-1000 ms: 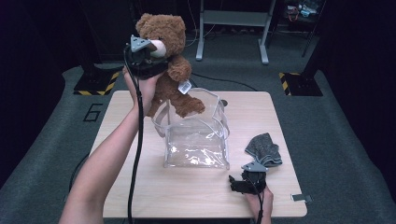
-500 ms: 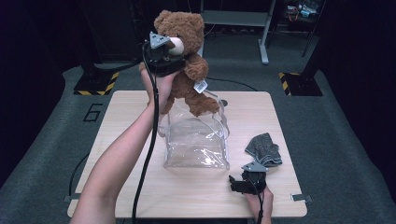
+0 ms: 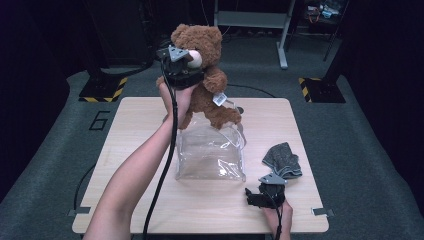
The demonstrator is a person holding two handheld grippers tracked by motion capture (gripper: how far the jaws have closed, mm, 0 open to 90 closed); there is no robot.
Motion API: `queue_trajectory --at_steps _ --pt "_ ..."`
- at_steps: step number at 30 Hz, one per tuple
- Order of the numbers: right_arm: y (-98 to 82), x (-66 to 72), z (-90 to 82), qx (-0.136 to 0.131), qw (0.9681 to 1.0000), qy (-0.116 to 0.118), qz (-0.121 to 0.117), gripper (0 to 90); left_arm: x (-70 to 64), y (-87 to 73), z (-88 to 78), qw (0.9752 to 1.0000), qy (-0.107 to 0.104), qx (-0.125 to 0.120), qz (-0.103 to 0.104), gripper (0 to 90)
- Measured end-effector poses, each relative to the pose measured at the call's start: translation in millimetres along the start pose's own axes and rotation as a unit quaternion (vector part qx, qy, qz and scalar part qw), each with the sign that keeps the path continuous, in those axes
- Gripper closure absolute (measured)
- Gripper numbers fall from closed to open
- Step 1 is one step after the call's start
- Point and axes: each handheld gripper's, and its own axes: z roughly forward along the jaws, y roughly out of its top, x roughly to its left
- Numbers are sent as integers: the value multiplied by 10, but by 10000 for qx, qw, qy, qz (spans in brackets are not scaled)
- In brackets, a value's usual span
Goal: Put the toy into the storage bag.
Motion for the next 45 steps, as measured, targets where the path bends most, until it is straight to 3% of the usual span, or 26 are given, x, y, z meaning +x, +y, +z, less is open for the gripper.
queue_trajectory --at_steps 8,14,17,24,30,33,37,40,45 --pt "-1 1 -2 13 10000 13 -5 103 135 -177 -76 10000 64 3 -54 449" --pt "0 5 -3 20 10000 15 21 103 122 -267 -105 10000 35 36 4 446" --pt "1 -1 -3 16 10000 5 -19 103 84 -299 -109 9998 -53 154 107 446" --pt "1 -3 -2 12 10000 10 -33 103 51 -447 -24 9987 -167 489 -22 444" --pt "3 0 -5 6 10000 40 5 103 7 -576 33 9960 -303 836 -39 427" --pt "2 -5 -2 23 10000 9 -54 103 -24 -610 55 9936 -358 1071 -5 406" --pt "2 -6 -3 34 10000 12 -60 104 -71 -651 53 9917 -400 1223 46 387" --pt "3 1 -5 31 10000 26 -34 104 -114 -706 56 9884 -546 1410 99 385" --pt "3 -3 -4 37 10000 14 -59 104 -173 -810 62 9853 -662 1568 161 386"
